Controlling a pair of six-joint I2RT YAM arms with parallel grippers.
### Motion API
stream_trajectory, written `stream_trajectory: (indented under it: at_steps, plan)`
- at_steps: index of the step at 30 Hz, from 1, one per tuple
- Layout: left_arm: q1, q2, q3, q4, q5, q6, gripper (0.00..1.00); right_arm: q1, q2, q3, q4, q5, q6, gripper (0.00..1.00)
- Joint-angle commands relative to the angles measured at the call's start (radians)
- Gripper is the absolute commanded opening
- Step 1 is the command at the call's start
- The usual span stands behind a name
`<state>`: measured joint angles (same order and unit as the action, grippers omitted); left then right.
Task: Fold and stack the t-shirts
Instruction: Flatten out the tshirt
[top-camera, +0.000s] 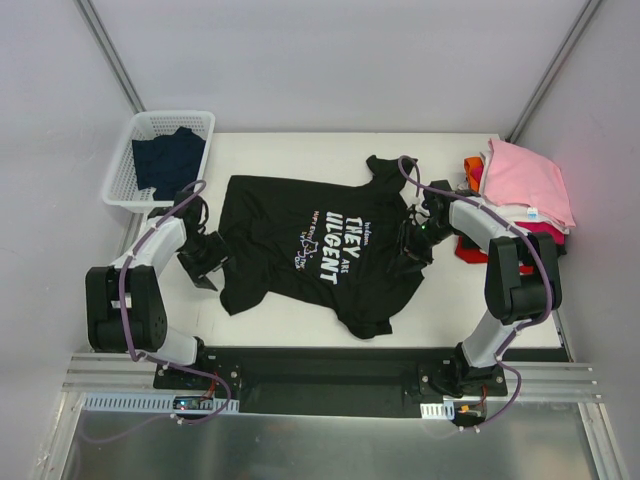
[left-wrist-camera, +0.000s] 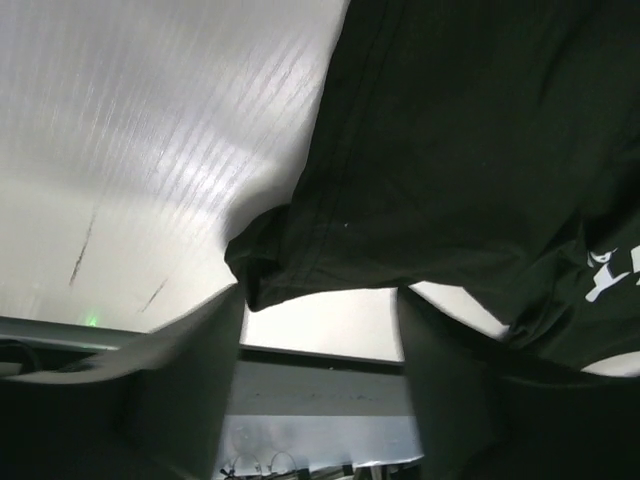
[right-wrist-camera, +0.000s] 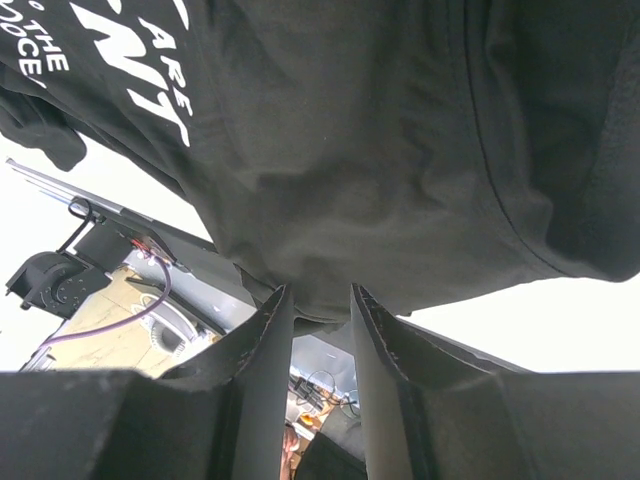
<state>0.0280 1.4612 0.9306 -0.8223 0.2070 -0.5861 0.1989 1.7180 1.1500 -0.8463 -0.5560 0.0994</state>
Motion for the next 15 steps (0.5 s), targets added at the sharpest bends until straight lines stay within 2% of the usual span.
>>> stream_trajectory:
  at_steps: [1,4,11,15]
  plan:
    - [0.009,0.024,0.027,0.012,-0.046,-0.007,0.50,0.002,-0.035,0.034,-0.040,0.013,-0.020,0.32]
    - [0.009,0.048,0.005,0.055,-0.015,-0.020,0.47,0.002,-0.035,0.040,-0.042,0.016,-0.018,0.33]
    - [0.006,0.100,-0.018,0.130,0.055,-0.006,0.61,0.002,-0.029,0.042,-0.040,0.016,-0.015,0.32]
    - [0.006,0.111,-0.038,0.132,0.042,0.008,0.61,0.002,-0.031,0.045,-0.045,0.022,-0.012,0.32]
